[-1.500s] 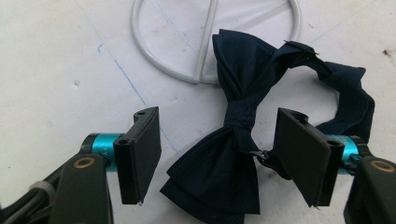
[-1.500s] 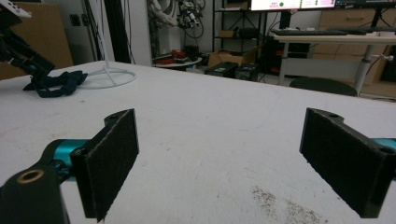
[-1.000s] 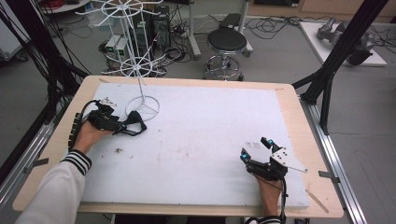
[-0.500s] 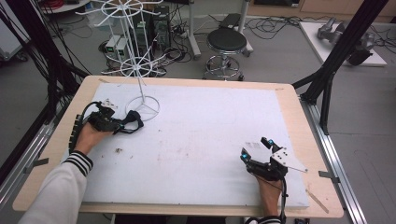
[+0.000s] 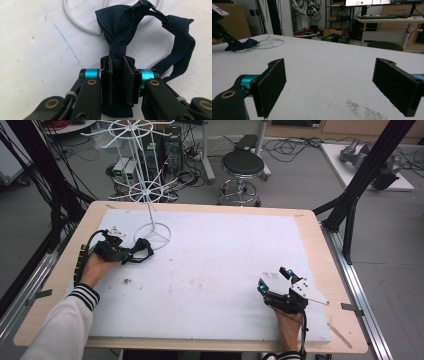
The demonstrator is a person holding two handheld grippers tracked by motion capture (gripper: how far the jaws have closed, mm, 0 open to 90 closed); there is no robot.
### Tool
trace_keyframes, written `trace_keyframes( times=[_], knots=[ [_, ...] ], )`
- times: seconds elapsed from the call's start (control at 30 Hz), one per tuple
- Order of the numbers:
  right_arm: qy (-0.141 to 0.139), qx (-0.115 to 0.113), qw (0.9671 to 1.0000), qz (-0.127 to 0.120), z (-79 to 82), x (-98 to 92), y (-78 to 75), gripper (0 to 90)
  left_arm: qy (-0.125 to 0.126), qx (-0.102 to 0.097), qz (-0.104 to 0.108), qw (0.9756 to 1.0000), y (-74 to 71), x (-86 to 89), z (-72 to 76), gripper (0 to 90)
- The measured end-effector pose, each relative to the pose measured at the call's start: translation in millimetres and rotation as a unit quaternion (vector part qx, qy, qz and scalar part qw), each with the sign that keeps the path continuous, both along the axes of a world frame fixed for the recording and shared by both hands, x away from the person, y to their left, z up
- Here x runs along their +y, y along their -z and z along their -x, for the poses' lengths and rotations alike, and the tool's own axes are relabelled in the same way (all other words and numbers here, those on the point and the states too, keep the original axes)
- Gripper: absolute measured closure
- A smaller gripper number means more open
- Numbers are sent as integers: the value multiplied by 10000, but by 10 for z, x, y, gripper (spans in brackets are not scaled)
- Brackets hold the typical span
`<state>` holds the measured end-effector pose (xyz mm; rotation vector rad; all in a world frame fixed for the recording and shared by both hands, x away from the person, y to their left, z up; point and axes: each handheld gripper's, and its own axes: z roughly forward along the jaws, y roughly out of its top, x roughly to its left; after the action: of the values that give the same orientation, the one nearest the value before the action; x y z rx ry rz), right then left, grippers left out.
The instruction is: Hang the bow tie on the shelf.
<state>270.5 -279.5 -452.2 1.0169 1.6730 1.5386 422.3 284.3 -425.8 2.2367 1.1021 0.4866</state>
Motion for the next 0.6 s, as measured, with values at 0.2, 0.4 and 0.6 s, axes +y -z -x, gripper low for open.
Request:
trace_keyframes(
  times=[0.2, 0.4, 0.6],
  knots=[
    [2, -4, 10000, -1, -2, -1, -1, 108, 15, -169, 166, 9997, -31, 15, 49, 786],
    [-3, -19, 10000, 18, -3, -1, 0, 108, 32, -383, 432, 9983, -95, 64, 134, 786],
    [-5, -20, 10000, 28, -3, -1, -1, 108, -12, -558, 629, 9965, -160, 144, 204, 787]
  ],
)
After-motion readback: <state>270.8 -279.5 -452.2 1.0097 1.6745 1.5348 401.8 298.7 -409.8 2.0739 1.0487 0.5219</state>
